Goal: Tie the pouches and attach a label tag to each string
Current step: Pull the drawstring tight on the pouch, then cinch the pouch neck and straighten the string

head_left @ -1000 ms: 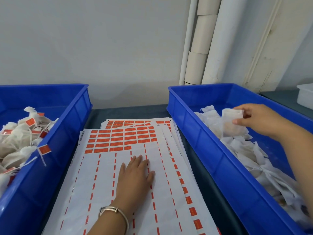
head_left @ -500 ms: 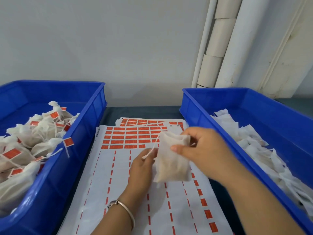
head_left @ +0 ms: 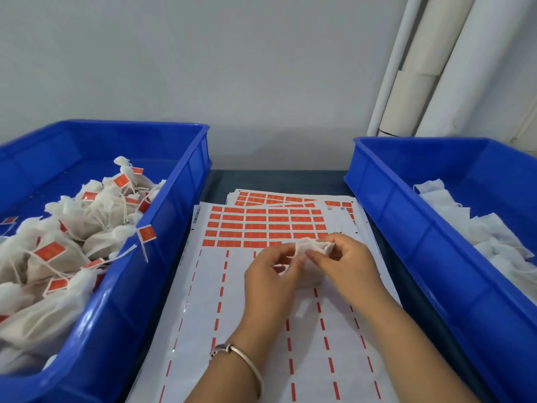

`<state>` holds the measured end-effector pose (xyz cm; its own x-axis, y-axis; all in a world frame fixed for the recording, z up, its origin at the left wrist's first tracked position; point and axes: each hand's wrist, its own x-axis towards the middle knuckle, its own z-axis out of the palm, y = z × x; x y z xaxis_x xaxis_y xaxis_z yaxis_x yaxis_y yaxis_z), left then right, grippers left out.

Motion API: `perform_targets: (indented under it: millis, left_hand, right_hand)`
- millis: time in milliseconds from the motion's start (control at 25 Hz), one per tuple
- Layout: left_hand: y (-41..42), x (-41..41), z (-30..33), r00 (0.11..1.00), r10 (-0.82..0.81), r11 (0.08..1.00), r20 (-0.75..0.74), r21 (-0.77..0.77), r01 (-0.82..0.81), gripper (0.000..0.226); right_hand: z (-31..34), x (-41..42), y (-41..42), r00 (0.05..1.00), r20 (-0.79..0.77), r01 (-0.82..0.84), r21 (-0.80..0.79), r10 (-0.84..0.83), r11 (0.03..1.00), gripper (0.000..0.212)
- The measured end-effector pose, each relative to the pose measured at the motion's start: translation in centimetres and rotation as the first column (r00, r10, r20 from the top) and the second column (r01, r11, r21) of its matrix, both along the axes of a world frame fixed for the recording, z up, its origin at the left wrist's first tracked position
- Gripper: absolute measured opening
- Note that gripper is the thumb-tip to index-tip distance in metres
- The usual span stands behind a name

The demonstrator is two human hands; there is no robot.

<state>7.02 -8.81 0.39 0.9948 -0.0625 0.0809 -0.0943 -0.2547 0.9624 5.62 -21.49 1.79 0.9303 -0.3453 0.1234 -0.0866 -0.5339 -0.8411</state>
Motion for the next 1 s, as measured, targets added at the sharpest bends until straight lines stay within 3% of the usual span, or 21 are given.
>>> perform_targets:
  millis: [200, 360, 560, 680, 760, 840, 920, 1000]
  left_hand:
    - [0.1, 0.8, -0.9, 0.983, 0.071, 0.977, 0.168, 0.186, -0.103, 0.023]
    - [0.0, 0.4, -0.8, 0.954, 0.004, 0.967, 0.300, 0.244, -0.081, 0.027]
    - [0.1, -0.1, -0.7, 0.904, -0.013, 0.941, 0.427, 0.312, -0.134, 0.023]
    - [0.2, -0.1, 0.0, 0.927, 0.036, 0.964, 0.375, 0.232, -0.131, 0.020]
    - [0.3, 0.0, 0.6, 0.974, 0.047, 0.987, 0.224, 0.142, -0.081, 0.010]
    - [0.4, 0.3, 0.9, 0.998, 0.046, 0.999, 0.038, 0.019, -0.047, 0.015]
    - [0.6, 0.7, 1.1, 0.994, 0.099, 0.994, -0.055, -0.038, -0.102, 0.019]
    - [0.9, 1.1, 1.3, 0.977, 0.188, 0.978, -0.096, -0.077, -0.195, 0.019]
  right_hand:
    - [-1.4, -0.4, -0.9, 0.997, 0.073, -0.015, 0.138, 0.005, 0.990, 0.018]
    - [-1.0, -0.9, -0.5, 0.981, 0.126, -0.158, 0.071, 0.148, 0.985, 0.043]
    - [-0.5, -1.1, 0.1, 0.965, 0.166, -0.204, -0.019, 0.205, 0.979, 0.019]
    - [-0.3, -1.1, -0.1, 0.966, 0.204, -0.169, 0.026, 0.160, 0.985, 0.011]
    - [-0.4, -1.1, -0.3, 0.966, 0.221, -0.162, 0.100, 0.137, 0.982, 0.010]
    - [-0.7, -0.9, -0.6, 0.972, 0.199, -0.162, 0.167, 0.128, 0.973, 0.011]
    - [-0.8, -0.9, -0.7, 0.978, 0.143, -0.178, 0.204, 0.151, 0.963, 0.002]
    - [-0.8, -0.9, -0.8, 0.978, 0.103, -0.202, 0.237, 0.182, 0.950, 0.009]
